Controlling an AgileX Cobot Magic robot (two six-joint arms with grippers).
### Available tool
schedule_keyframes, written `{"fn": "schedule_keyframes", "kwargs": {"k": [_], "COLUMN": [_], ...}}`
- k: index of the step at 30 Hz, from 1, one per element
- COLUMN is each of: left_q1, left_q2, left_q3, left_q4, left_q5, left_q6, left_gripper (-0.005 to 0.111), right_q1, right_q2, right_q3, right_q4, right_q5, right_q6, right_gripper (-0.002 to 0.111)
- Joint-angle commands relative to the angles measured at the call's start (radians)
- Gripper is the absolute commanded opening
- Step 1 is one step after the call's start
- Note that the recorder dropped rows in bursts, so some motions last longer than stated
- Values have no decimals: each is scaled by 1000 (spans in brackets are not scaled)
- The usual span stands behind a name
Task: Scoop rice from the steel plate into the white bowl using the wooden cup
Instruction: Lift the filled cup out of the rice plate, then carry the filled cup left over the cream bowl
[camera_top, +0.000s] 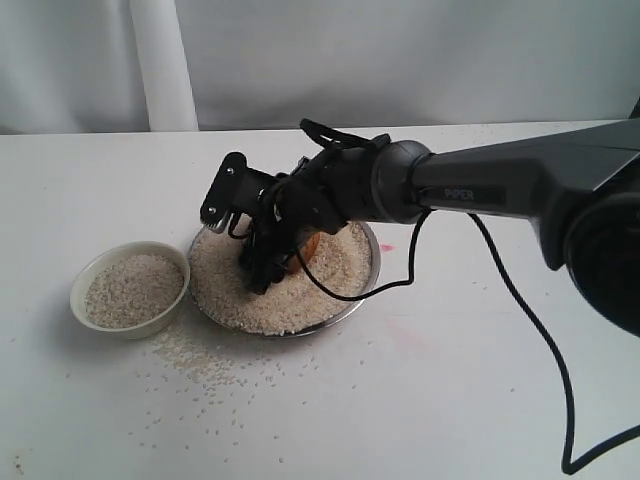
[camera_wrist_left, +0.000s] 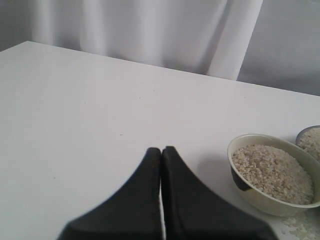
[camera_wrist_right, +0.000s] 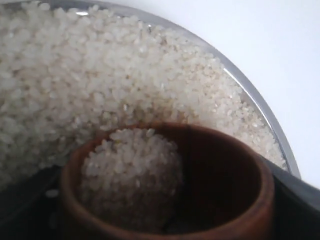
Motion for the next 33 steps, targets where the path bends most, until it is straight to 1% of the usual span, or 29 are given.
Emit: {"fn": "schedule_keyframes", "kwargs": {"k": [1,6,20,26,33], "left_q1": [-1,-1,-1,-1,-1], "left_q2": [8,8,8,8,8], "left_q3": [1,1,1,1,1], "left_q4": [-5,-5,-5,-5,-5], "left_q5": [-7,-7,-7,-7,-7], "left_q6": [-2,-2,-2,-2,-2], "left_gripper": [0,0,0,0,0], "right_q1": [-14,-29,-35,-27,0], "right_q2": [-13,-13,-16,-72,-136], "right_q3": [5,5,5,5,5], "right_q4": [105,169,172,172,168], "right_q5": [-50,-91,-123,-135,-110], "right_q6": [11,69,90,90,88], "right_gripper": [0,0,0,0,0]}}
